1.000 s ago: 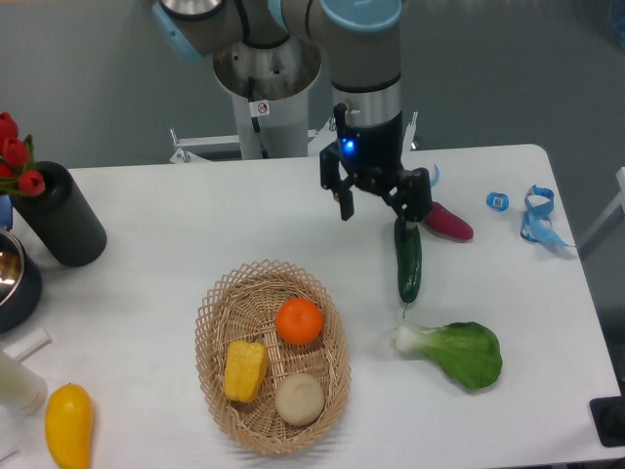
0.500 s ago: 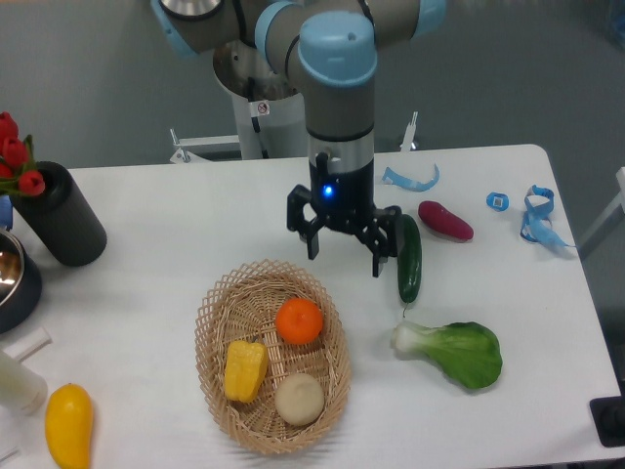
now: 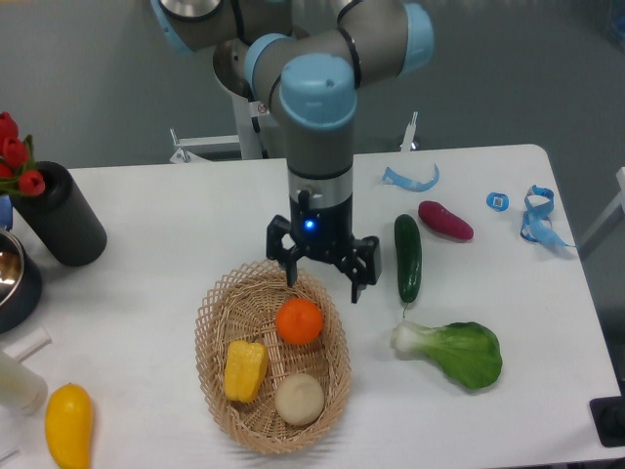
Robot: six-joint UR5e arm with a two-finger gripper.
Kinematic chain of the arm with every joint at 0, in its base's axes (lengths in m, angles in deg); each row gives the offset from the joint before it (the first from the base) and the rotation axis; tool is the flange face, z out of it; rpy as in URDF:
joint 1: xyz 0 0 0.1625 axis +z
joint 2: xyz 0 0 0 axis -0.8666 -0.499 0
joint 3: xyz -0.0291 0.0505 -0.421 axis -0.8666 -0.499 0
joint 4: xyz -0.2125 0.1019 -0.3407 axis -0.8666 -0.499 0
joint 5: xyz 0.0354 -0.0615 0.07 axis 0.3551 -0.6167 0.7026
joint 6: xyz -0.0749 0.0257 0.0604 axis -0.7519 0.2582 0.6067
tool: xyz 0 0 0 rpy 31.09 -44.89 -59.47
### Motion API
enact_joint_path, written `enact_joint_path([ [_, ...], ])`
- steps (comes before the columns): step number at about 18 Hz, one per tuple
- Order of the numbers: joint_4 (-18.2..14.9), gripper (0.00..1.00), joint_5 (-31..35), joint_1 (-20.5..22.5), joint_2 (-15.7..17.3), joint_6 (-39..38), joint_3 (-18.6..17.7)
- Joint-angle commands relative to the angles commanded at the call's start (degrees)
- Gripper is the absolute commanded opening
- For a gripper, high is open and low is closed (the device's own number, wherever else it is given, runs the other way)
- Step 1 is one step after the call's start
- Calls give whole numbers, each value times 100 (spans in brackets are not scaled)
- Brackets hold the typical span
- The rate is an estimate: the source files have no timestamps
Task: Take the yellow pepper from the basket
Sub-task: 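Lower the open gripper into the basket onto the yellow pepper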
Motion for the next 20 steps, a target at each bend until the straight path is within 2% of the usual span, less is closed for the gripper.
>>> enact_joint_path([
  [6, 26, 100, 0, -290, -466, -844, 202],
  [8, 272, 100, -9, -404, -651, -1169, 272],
  [16, 308, 100, 96, -694, -1116, -1144, 413],
  [20, 316, 100, 272, -809, -1310, -758, 440],
])
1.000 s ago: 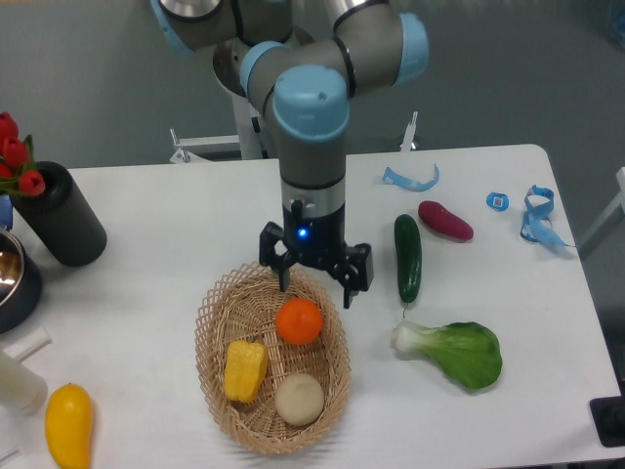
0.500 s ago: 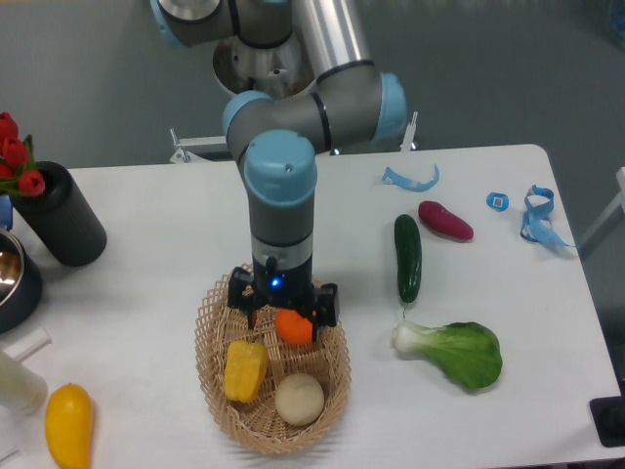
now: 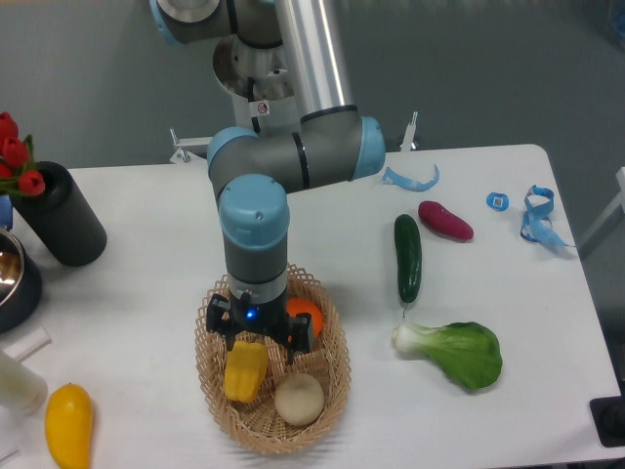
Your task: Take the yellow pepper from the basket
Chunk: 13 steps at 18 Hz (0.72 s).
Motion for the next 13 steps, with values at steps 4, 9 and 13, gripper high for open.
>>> enact_joint_path([
  [4, 18, 100, 0, -44, -106, 1, -9],
  [9, 35, 100, 0, -97, -176, 1, -9],
  [13, 35, 100, -17, -106, -142, 18, 0],
])
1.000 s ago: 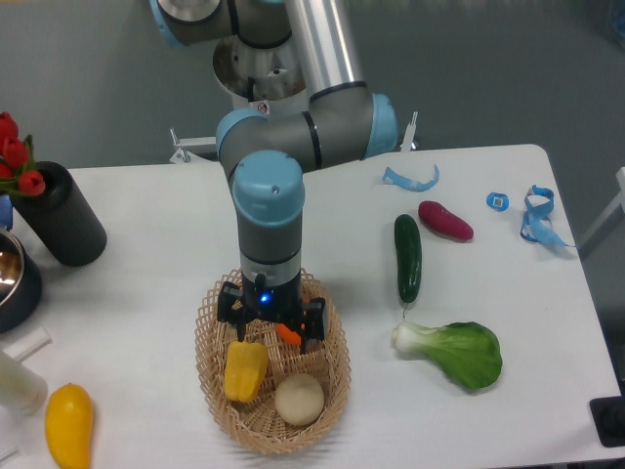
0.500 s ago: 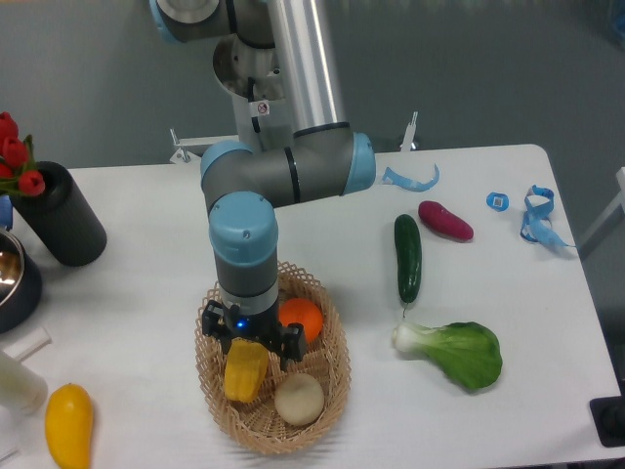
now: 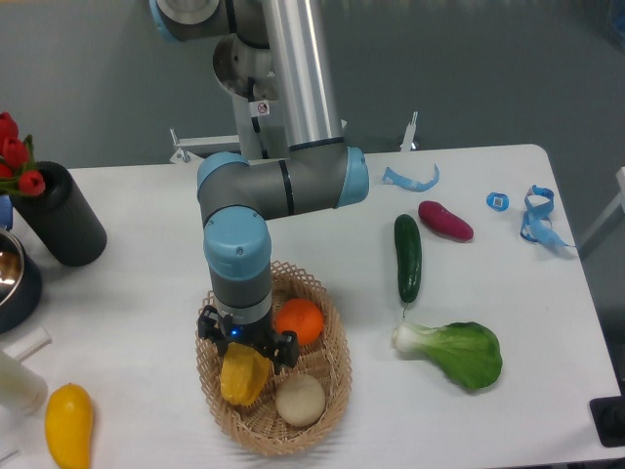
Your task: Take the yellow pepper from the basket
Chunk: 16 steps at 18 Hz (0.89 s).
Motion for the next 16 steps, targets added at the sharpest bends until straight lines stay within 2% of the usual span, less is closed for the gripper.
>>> enact_joint_path([
  [6, -9, 100, -18, 18, 141, -9, -8],
  [16, 44, 100, 0, 0, 1, -70, -26],
])
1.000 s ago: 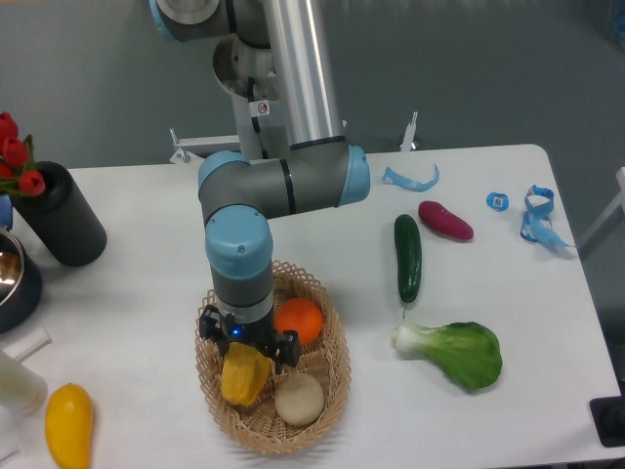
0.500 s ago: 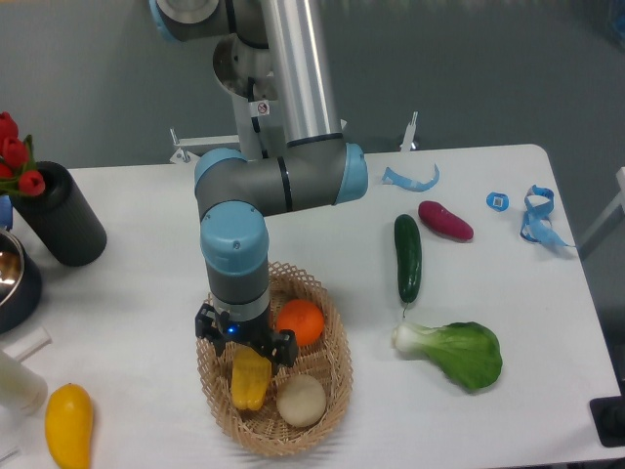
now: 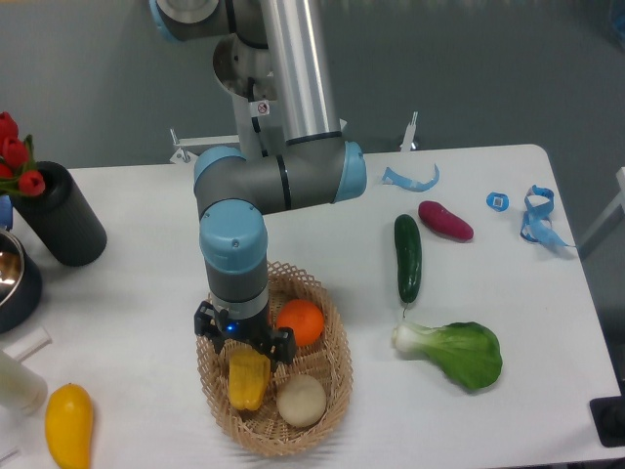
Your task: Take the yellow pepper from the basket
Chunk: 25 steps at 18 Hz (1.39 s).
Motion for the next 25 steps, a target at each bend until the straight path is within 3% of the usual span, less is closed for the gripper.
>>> enact_joint_path([
  [5, 27, 100, 18, 0, -97, 9, 62],
  [6, 27, 96, 26, 0, -106, 9, 70],
  [10, 35, 60, 26, 0, -106, 35, 53],
  [14, 35, 18, 35, 0, -97, 44, 62],
  [17, 35, 17, 18, 26, -18, 79, 175],
  [25, 35, 18, -17, 483, 781, 404, 562],
])
